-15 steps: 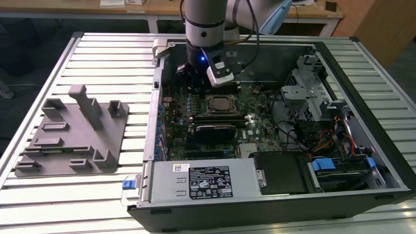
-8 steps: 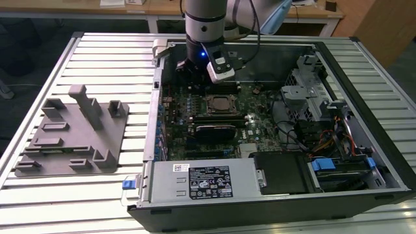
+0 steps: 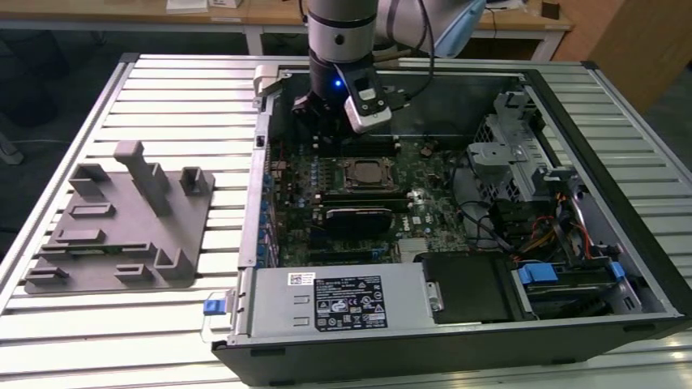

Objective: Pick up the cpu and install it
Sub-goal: 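Install the first cpu locking lever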

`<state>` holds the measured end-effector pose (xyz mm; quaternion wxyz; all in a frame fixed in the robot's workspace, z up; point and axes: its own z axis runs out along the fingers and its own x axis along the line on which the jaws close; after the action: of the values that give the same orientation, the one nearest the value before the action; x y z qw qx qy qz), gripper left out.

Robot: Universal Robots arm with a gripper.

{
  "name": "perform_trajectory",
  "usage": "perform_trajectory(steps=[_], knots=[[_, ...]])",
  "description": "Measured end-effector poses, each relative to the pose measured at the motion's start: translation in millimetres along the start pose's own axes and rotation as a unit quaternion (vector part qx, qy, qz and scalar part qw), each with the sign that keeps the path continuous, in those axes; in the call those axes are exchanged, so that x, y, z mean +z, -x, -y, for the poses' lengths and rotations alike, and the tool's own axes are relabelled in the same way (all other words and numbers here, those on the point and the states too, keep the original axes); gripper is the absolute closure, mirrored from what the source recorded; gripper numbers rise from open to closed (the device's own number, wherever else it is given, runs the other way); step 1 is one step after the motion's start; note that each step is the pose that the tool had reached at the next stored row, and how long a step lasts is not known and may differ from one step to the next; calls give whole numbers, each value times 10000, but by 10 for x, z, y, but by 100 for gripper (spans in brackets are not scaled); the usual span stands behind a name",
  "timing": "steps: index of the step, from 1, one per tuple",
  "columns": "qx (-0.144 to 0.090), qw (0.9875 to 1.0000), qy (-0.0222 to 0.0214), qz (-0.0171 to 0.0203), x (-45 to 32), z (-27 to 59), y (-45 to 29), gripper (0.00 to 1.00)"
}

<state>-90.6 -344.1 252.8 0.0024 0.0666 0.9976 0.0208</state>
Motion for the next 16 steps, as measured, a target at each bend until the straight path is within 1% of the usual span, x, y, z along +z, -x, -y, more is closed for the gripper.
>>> perform_trajectory(steps=[3,4,6,7,8,9,10,13,16], knots=[[-1,10000,5,-2,-3,1,-1,89],[-1,10000,43,-8,-3,1,-1,89],[1,9999,160,-23,-2,2,-1,89],[1,9998,200,-28,-2,2,-1,89],[2,9997,226,-31,-2,3,-3,89],[2,9997,238,-33,-2,3,-6,89],[2,9997,258,-35,-2,4,-10,89],[3,9992,389,-53,-1,7,-27,89],[4,9989,474,-64,-1,11,-50,89]])
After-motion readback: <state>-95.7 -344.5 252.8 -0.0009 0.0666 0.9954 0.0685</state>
